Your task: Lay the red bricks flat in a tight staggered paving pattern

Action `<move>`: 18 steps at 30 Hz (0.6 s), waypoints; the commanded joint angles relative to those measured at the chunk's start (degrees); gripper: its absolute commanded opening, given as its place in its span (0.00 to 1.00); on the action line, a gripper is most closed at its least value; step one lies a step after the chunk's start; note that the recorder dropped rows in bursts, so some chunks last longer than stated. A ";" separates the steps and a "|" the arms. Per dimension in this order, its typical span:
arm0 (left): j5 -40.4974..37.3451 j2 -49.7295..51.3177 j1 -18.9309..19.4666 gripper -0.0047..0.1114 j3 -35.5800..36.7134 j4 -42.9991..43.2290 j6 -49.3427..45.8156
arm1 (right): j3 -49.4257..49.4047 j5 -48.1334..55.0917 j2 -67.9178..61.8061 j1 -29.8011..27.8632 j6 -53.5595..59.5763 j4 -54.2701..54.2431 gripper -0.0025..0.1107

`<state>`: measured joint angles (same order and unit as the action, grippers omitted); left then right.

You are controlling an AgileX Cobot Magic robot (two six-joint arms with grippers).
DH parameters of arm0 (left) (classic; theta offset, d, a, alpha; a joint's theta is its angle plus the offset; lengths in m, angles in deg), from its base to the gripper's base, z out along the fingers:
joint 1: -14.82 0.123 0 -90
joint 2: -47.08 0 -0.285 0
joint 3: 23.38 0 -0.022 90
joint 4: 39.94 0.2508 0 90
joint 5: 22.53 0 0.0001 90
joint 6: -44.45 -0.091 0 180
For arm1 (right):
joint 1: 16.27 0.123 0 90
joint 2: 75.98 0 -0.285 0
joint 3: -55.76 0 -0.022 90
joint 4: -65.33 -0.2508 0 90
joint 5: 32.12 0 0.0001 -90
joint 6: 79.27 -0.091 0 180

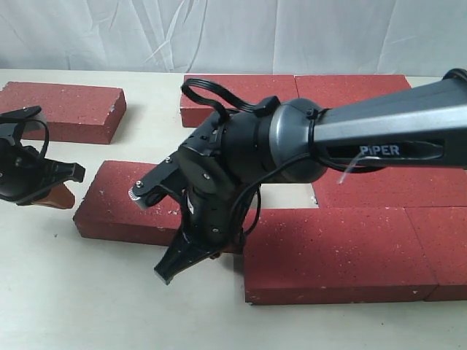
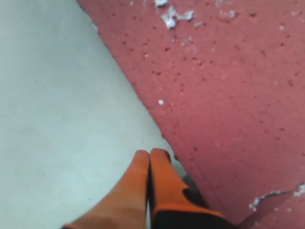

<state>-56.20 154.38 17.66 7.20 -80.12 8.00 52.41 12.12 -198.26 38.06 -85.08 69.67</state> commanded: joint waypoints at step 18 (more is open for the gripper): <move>0.51 0.17 -0.01 0.04 -0.33 -0.46 -0.18 | 0.29 -0.42 0.03 -0.31 -7.29 12.16 0.02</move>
<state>-56.20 154.38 17.66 7.20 -80.12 8.00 52.41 11.76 -198.26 38.06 -92.10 80.83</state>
